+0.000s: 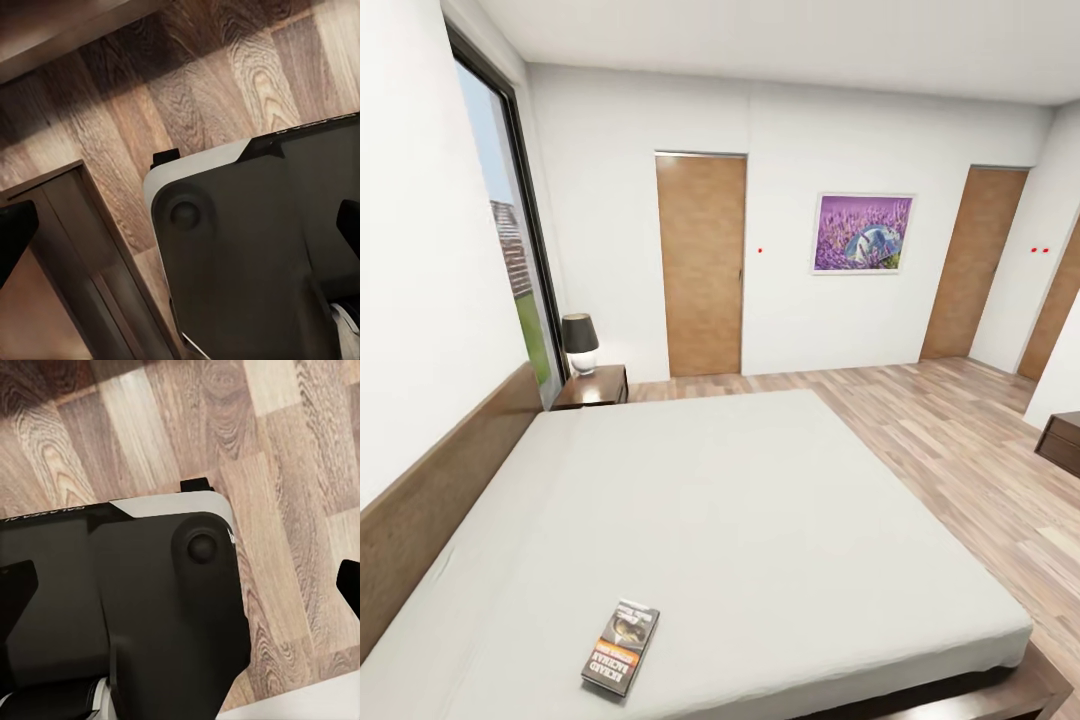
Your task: In the bedroom, move the book from the bed onto either nightstand, and place the two sandals side by side next to the bed.
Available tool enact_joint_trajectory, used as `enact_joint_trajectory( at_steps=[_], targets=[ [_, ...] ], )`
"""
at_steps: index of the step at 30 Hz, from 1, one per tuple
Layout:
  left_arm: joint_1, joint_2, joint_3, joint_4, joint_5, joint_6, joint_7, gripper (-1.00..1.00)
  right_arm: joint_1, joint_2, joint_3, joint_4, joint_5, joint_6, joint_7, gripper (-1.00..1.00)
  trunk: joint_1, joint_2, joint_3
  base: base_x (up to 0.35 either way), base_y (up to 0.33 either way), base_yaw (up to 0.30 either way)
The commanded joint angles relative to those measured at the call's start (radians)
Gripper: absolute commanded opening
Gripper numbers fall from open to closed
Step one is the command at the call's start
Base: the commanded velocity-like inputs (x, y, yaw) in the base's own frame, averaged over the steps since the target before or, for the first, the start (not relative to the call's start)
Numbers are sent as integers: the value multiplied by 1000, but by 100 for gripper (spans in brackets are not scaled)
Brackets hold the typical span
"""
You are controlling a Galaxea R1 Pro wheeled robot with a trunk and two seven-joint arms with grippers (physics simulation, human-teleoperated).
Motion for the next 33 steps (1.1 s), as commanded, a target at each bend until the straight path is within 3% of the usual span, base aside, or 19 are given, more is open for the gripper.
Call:
enact_joint_trajectory(
  at_steps=[1,14,33],
  targets=[
    [0,0,-8,1,10,-3,-3,100,-1,0,-6,1,-4,0,-3,100,0,-1,0,21,9,0],
    [0,0,-9,1,10,-3,-3,100,-1,0,-6,1,-4,0,-3,100,0,-1,0,13,3,0],
    [0,0,-9,1,10,-5,-3,100,-1,0,-5,1,-4,-1,-3,100,0,-1,0,112,0,0]
  ],
)
